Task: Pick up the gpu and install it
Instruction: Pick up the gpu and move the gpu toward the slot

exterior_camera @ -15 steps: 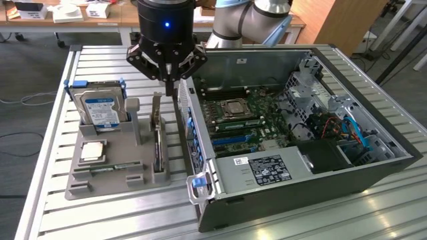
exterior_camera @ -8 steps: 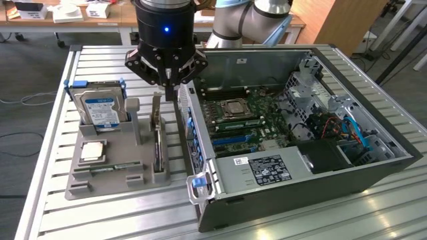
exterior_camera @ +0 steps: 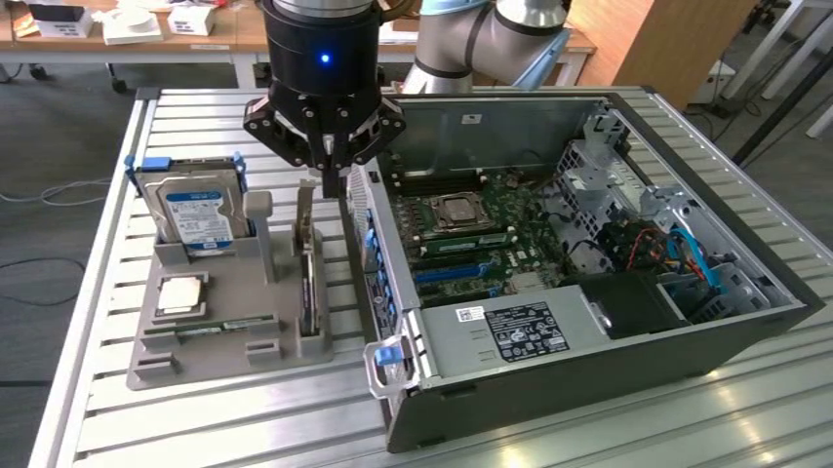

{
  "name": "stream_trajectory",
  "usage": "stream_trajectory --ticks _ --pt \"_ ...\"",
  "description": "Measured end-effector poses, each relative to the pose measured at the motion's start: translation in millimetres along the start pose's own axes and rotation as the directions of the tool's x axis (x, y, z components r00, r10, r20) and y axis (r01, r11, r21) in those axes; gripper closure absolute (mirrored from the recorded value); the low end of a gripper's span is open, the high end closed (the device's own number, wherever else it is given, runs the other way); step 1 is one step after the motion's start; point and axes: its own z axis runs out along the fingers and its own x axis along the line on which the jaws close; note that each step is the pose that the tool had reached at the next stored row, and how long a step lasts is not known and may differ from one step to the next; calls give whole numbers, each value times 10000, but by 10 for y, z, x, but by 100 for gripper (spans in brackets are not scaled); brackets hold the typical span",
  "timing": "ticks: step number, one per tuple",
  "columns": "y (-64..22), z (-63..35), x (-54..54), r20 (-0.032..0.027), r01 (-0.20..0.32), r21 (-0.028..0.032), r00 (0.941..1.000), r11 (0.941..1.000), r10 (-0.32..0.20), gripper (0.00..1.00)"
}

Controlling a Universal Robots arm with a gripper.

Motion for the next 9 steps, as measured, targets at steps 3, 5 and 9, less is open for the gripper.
stream_trajectory --ticks 3,5,9 --pt "0 0 0 1 0 0 10000 10000 0 89" --pt "0 0 0 0 1 0 10000 10000 -1 89" --pt "0 0 0 0 0 0 10000 10000 0 89"
